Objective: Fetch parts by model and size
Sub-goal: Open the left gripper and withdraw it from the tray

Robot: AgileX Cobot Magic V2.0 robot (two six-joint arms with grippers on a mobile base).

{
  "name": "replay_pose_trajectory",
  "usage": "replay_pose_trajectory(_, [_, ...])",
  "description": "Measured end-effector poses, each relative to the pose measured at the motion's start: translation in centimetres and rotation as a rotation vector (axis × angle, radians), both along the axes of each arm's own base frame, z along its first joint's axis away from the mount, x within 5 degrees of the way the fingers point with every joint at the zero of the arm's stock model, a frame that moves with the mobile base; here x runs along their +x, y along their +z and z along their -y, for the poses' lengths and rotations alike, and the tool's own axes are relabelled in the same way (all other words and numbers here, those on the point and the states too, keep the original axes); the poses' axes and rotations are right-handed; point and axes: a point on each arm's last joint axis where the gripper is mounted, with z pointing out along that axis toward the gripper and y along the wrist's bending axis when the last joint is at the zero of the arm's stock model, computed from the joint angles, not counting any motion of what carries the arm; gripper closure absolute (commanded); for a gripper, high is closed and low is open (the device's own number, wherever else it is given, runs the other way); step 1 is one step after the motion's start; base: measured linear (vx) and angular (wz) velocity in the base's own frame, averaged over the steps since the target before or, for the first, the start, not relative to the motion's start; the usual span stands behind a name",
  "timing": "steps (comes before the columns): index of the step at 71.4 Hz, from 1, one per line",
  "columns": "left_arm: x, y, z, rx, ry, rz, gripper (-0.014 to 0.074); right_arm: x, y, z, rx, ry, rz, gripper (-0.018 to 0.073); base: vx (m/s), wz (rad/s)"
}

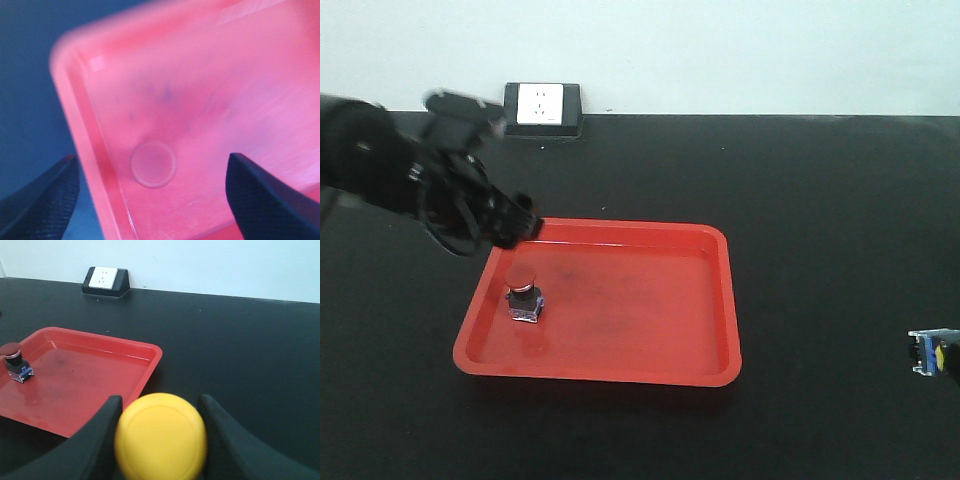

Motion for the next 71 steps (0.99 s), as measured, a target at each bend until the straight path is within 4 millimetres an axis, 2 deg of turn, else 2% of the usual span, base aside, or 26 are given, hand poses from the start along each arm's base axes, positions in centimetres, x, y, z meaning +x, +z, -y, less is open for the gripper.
replay_pose_trajectory(9, [-2.9, 4.6, -1.0, -0.045, -0.001, 0.105, 0.0020, 0.0, 0.0, 0.0, 0.000, 0.000, 0.000, 0.0569, 0.00, 0.00])
replay_pose_trajectory(17, [-5.7, 7.8, -2.0, -0.078, -0.003, 0.193, 0.0020, 0.0, 0.0, 0.0, 0.000, 0.000, 0.000, 0.0569, 0.00, 0.00])
replay_pose_trajectory(22, [-7.7, 9.4, -2.8, -0.098, -0.004, 0.247, 0.0020, 0.0, 0.0, 0.0, 0.000, 0.000, 0.000, 0.0569, 0.00, 0.00])
replay_pose_trajectory(32, [-11.9, 10.6, -4.2, -0.134, -0.004, 0.319, 0.0020, 0.0, 0.0, 0.0, 0.000, 0.000, 0.000, 0.0569, 0.00, 0.00])
replay_pose_trajectory(47, [-17.9, 9.1, -6.3, -0.174, -0.006, 0.371, 0.0020, 0.0, 0.0, 0.0, 0.000, 0.000, 0.000, 0.0569, 0.00, 0.00])
replay_pose_trajectory(71, [-25.3, 2.6, -8.8, -0.233, -0.006, 0.418, 0.0020, 0.0, 0.0, 0.0, 0.002, 0.001, 0.004, 0.0569, 0.00, 0.00])
